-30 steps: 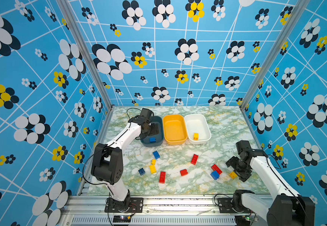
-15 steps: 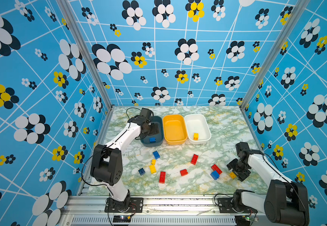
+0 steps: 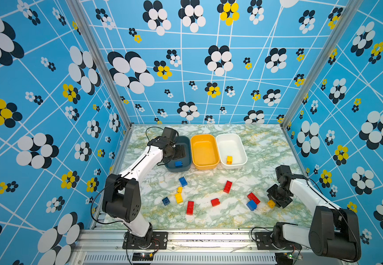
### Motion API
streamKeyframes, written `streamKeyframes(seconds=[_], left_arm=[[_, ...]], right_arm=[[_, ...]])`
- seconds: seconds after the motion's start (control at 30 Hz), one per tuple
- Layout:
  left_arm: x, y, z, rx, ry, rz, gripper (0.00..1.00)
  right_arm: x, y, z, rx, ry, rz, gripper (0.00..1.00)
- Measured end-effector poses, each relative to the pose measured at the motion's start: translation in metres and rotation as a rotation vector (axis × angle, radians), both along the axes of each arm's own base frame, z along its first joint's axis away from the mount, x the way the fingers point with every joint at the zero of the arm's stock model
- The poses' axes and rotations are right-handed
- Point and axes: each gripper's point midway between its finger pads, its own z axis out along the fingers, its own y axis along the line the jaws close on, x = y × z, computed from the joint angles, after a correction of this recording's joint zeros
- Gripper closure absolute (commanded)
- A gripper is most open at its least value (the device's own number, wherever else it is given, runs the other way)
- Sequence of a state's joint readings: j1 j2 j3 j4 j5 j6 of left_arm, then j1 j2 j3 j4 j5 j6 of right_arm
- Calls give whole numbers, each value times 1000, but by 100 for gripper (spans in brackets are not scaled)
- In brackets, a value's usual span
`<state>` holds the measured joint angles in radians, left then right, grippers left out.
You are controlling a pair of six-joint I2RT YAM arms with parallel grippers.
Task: Sort the legos into containers by color
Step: 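Grasp a yellow brick near the table edge with right gripper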
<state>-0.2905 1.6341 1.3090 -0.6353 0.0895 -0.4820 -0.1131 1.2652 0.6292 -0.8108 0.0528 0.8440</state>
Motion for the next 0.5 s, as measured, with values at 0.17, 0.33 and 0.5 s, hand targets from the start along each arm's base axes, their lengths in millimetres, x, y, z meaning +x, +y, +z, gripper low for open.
streamKeyframes(seconds=[0.17,0.33,0.5], left_arm=[[-3,1,-1,-3,2,5,13],[-9,3,-1,-13,-1,19,13],[-15,4,1,-23,-11,29,12]], right_arm=[[10,2,8,14,-28,21,77],[33,5,27,26,-95,58,77],[66,20,57,27,-190,140,77]])
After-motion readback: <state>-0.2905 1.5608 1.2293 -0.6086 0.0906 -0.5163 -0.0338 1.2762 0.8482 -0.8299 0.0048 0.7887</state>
